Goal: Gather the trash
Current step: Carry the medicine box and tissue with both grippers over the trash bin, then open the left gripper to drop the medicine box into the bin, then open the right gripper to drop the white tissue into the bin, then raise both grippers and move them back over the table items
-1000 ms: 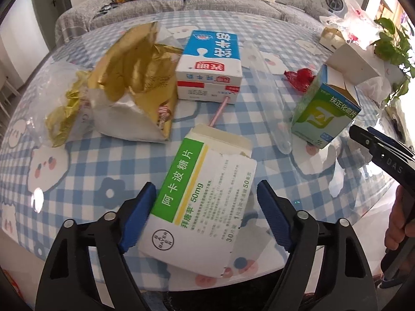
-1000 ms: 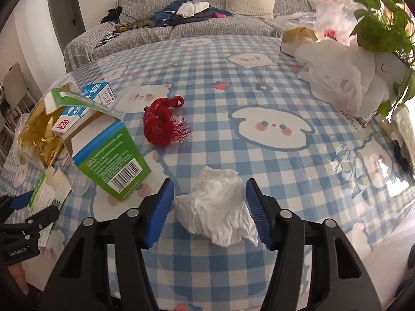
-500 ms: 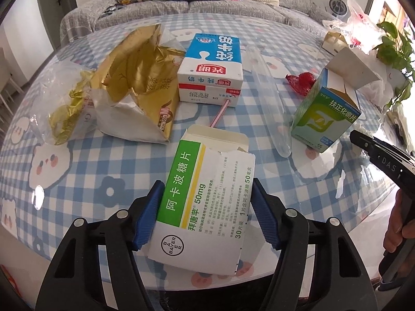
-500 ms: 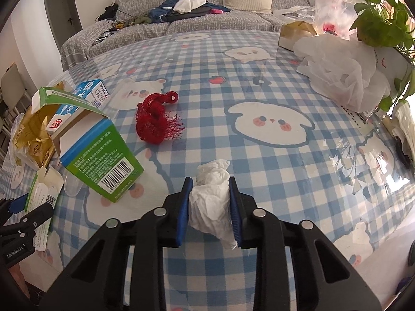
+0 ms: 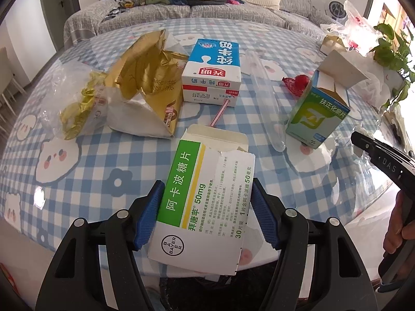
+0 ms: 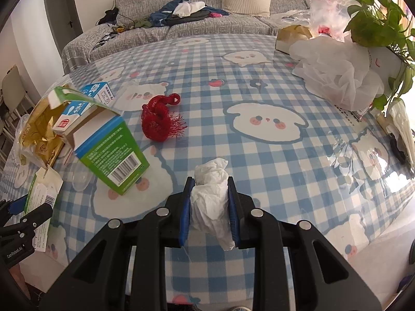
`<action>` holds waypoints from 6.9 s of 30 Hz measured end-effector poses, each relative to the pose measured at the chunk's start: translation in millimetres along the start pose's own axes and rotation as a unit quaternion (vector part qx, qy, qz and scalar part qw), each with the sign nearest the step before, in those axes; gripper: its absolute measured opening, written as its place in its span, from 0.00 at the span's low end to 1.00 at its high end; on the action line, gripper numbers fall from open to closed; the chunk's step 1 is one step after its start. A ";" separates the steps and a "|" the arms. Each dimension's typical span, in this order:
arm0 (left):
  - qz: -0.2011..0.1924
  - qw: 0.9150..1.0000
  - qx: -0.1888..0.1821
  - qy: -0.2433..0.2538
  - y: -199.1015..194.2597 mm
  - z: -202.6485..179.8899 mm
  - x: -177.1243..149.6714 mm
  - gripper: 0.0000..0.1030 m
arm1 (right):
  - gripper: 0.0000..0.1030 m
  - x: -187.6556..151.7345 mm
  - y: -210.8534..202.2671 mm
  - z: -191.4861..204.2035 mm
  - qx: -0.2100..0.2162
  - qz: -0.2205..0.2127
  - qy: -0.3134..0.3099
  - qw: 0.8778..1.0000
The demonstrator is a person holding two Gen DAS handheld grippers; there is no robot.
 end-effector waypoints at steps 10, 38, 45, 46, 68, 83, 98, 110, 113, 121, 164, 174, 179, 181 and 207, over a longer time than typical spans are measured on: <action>-0.009 1.000 -0.008 -0.003 -19.1 -5.4 -17.2 0.63 | 0.22 -16.7 -21.0 1.8 0.001 -0.007 0.002 1.000; -0.028 0.999 -0.018 -0.008 -74.1 -16.2 -99.1 0.63 | 0.22 -101.4 -89.3 7.1 0.016 -0.035 -0.004 0.999; -0.020 1.000 -0.020 -0.011 -77.2 -16.2 -131.7 0.63 | 0.22 -137.6 -96.8 1.4 0.017 -0.024 0.006 1.000; -0.018 1.000 -0.020 -0.012 -76.6 -16.3 -135.3 0.63 | 0.22 -141.6 -98.3 1.0 0.018 -0.024 0.008 1.000; 0.023 0.999 -0.020 -0.023 -19.4 -24.1 -201.3 0.63 | 0.22 -210.0 -56.2 -10.9 0.006 0.027 0.011 1.000; 0.045 0.999 -0.002 -0.025 30.2 -21.2 -212.5 0.63 | 0.22 -230.2 -23.6 -11.1 -0.011 0.064 0.000 0.998; 0.052 0.999 -0.012 -0.002 48.6 -52.7 -212.4 0.63 | 0.22 -239.8 -17.6 -30.0 -0.029 0.074 0.019 0.997; 0.017 1.000 -0.003 -0.003 30.0 -37.0 -211.3 0.85 | 0.22 -237.2 -17.7 -9.4 -0.019 0.065 0.005 0.998; 0.007 1.000 0.001 -0.009 23.1 -24.5 -210.9 0.92 | 0.22 -236.2 -18.3 6.3 -0.013 0.060 -0.009 0.998; -0.007 0.999 0.019 -0.039 7.5 27.2 -215.0 0.94 | 0.22 -236.5 -12.6 48.2 0.010 0.063 -0.029 0.998; -0.012 0.993 0.056 -0.099 -17.3 136.7 -230.9 0.94 | 0.74 -229.3 -22.8 155.0 0.031 0.038 -0.091 0.995; -0.035 0.994 0.055 -0.087 -56.2 138.9 -218.0 0.94 | 0.92 -208.8 -54.1 154.7 0.023 0.004 -0.091 0.996; -0.045 0.994 0.049 -0.092 -76.3 142.2 -211.1 0.94 | 0.92 -201.3 -74.4 155.6 0.021 -0.016 -0.093 0.995; -0.049 0.993 0.047 -0.096 -84.4 143.7 -207.8 0.94 | 0.92 -198.7 -82.2 154.0 0.021 -0.022 -0.090 0.995; -0.076 0.992 0.042 -0.092 -136.9 142.6 -139.3 0.94 | 0.92 -124.8 -155.2 144.9 0.028 -0.101 -0.077 0.991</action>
Point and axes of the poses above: each gripper's, at about its wrist camera, not at the fingertips, and y roughly the way its jaws point, z to its left, x to its top, the point moved 2 cm from there along y, roughly the way its jaws point, and after that the axes turned 1 degree about z, right-handed, at the moved point
